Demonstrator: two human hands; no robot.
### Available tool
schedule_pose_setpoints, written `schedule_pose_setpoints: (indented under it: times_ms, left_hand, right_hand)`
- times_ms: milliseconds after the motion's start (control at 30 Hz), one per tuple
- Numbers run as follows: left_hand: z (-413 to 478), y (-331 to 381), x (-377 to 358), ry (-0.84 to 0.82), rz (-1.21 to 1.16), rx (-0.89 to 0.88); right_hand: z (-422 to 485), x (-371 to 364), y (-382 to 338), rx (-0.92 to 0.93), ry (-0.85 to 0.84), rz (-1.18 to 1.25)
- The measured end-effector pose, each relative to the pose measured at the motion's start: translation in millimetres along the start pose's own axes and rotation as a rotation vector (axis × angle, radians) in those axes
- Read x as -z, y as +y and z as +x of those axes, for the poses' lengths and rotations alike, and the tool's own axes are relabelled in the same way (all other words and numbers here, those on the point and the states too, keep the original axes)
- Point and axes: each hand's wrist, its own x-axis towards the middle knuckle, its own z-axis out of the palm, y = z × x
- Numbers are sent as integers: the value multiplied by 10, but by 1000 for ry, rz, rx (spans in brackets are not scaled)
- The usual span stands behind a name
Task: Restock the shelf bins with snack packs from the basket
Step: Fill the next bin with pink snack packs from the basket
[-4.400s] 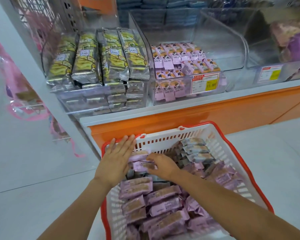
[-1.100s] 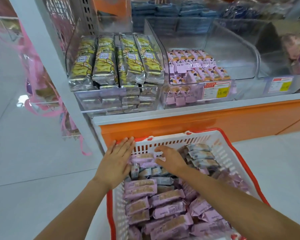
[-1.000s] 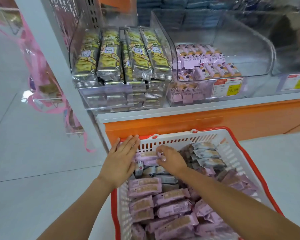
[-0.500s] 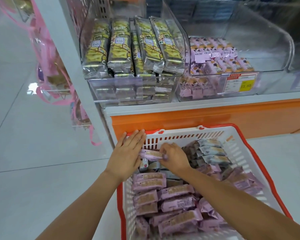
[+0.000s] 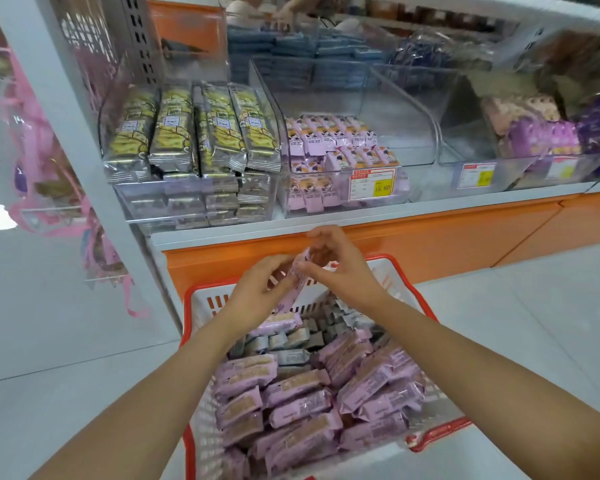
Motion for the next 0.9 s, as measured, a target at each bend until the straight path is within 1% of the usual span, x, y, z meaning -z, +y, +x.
schedule_pose_setpoints:
  times_ms: [67,200,267,333,367,400,500,533,600,700,800,900]
  left_hand:
    - [50,154,-27,31,-164,27]
    - [151,410,-71,97,-370,44]
    - [187,522,-94,106,-427,26]
    - [211,609,-119,131,-410,-23]
    - [218,633,-125,177,-351,-67]
    - [228,634,-121,270,-226,-126]
    - [257,625,-29,623,351,-329]
    - [265,627,2,671,501,-360]
    - [274,595,35,628,739,-348]
    - [289,485,26,527,925,-287]
    - [312,433,49,500,1011,-251]
    - [331,411,54,509,1043,-238]
  right_hand:
    - [-38,138,-88,4,26,27]
    - [-170,344,-123,28,-22,-72]
    - [-214,414,-132,44,-8,-96]
    - [-218,495,-190,58,22,-98]
    - [-205,538,-240,64,40,-90]
    - [-178,586,-298,72,60,-77]
    - [-14,732,-529,126,131,-73]
    - [75,780,-612,142,155,-91]
    - [316,856,-740,152,215,-130]
    - [745,906,-856,94,294,-248]
    - [1085,858,-888,-7,249,-477]
    - [1264,757,-899,-94,143,-695]
